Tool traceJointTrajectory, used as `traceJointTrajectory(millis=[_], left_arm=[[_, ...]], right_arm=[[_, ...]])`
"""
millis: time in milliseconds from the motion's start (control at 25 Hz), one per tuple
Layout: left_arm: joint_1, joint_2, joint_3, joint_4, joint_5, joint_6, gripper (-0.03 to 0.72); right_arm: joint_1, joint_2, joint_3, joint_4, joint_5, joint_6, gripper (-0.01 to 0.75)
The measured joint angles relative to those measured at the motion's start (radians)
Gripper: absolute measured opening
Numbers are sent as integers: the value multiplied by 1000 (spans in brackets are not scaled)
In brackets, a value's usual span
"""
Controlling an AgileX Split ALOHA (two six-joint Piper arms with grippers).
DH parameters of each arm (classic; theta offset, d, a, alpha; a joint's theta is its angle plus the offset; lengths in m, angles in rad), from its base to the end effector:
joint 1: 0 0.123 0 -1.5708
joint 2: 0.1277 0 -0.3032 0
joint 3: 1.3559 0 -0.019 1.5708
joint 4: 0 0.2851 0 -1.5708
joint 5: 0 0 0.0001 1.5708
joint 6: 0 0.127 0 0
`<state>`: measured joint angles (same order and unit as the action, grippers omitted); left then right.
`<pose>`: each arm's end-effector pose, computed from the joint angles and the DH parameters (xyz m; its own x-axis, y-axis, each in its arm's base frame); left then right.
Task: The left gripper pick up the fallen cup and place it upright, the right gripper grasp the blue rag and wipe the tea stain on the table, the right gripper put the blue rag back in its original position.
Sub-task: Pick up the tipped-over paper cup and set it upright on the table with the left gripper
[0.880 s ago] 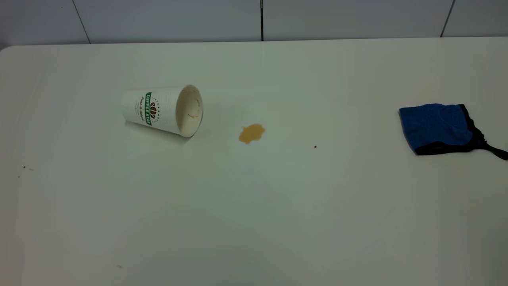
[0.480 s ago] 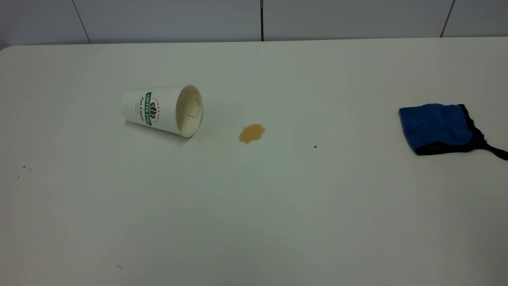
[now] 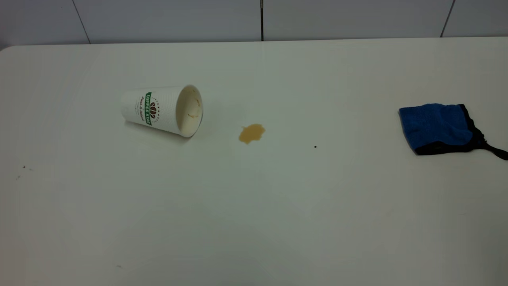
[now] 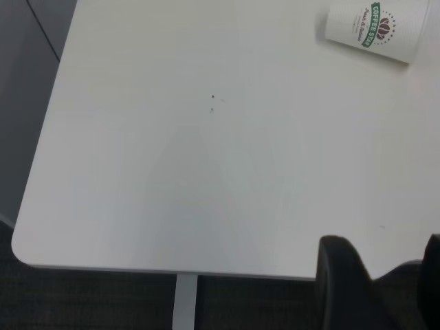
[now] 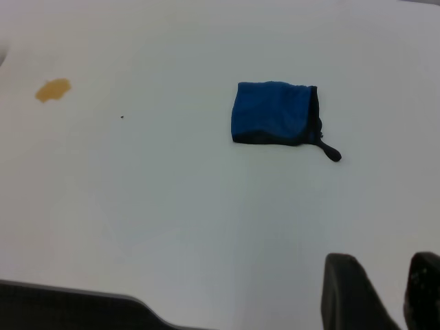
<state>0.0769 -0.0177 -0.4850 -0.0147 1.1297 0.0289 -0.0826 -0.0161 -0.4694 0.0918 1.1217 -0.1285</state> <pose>0.0339 0.0009 0.2653 -0.5138 -0.0169 -0.8578 -0.0538 0.9985 0.0126 0.0368 0.0075 0.2613 -0.5177 -0.0456 -0.8544 -0.0340 0.9989 -0.0327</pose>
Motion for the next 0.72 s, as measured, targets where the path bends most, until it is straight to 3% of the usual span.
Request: traceJointTrajectory(millis=[280,440,720], left_arm=[[-4,0,0,-3,0,0,305],[-68,29,-10,-57,-2,18,305],[-81,410,-198,-73,-123,126,253]], right_arm=[[0,0,0,0,0,0,238],[0,0,0,0,0,0,238],[0,0,0,0,0,0,238]])
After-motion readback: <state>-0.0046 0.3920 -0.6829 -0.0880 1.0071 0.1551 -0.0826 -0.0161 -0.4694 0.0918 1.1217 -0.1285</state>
